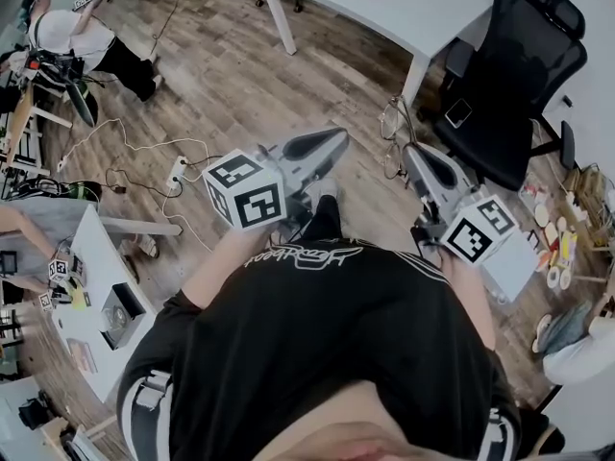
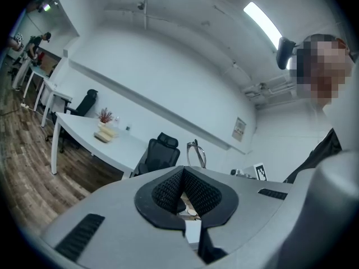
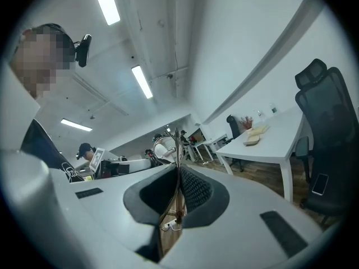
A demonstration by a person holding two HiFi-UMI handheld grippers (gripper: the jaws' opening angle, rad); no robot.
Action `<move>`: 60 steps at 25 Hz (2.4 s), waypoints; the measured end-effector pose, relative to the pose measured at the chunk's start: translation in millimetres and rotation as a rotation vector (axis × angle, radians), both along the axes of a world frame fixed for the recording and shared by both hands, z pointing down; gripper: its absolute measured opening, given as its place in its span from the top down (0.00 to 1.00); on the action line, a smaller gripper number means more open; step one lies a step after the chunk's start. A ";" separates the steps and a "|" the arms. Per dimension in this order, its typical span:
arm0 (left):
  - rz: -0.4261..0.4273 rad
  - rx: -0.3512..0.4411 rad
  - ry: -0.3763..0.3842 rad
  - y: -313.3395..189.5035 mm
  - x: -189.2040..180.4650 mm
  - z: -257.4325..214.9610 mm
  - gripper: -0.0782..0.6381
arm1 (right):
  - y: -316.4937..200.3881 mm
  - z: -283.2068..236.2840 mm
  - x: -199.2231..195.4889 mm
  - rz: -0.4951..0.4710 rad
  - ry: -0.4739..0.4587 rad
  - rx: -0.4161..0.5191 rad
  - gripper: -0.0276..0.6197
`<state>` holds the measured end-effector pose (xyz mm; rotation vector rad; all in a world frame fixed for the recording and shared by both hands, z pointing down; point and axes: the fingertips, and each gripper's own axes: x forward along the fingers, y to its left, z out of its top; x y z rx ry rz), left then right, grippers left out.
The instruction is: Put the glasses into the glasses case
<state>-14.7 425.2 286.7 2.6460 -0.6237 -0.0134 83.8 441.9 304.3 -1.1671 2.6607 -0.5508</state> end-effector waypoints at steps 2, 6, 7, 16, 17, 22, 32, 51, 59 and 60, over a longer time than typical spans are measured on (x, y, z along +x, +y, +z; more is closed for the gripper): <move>0.002 -0.003 0.003 -3.7 -1.4 2.0 0.88 | -2.2 1.8 -1.2 -0.005 0.009 0.003 0.92; -0.004 -0.014 0.019 -16.2 -7.1 4.5 0.88 | -13.4 3.8 -2.5 -0.015 0.003 -0.011 0.92; -0.006 -0.017 0.025 -21.0 -7.9 5.2 0.88 | -18.6 4.1 -2.6 -0.019 0.000 -0.017 0.92; -0.003 -0.044 0.050 -108.7 -12.2 11.0 0.88 | -103.3 11.6 -5.3 -0.012 0.010 -0.041 0.92; 0.003 -0.042 0.049 -120.8 -12.7 10.4 0.88 | -115.6 12.2 -6.1 -0.007 0.010 -0.043 0.92; 0.025 -0.048 0.040 -182.7 -14.8 11.5 0.88 | -176.7 14.6 -10.6 0.011 -0.005 -0.059 0.92; 0.056 -0.068 0.033 -325.6 -32.1 -2.8 0.88 | -315.3 -3.8 -25.5 0.052 -0.030 -0.068 0.92; 0.058 -0.079 0.074 -493.8 -64.3 -1.0 0.88 | -477.5 -7.5 -50.4 0.096 0.019 -0.063 0.92; 0.067 -0.076 0.076 -513.8 -47.6 5.7 0.88 | -500.6 -4.3 -37.6 0.089 0.035 -0.044 0.92; 0.066 -0.074 0.075 -518.8 -45.3 5.9 0.88 | -506.3 -4.3 -35.7 0.086 0.032 -0.042 0.92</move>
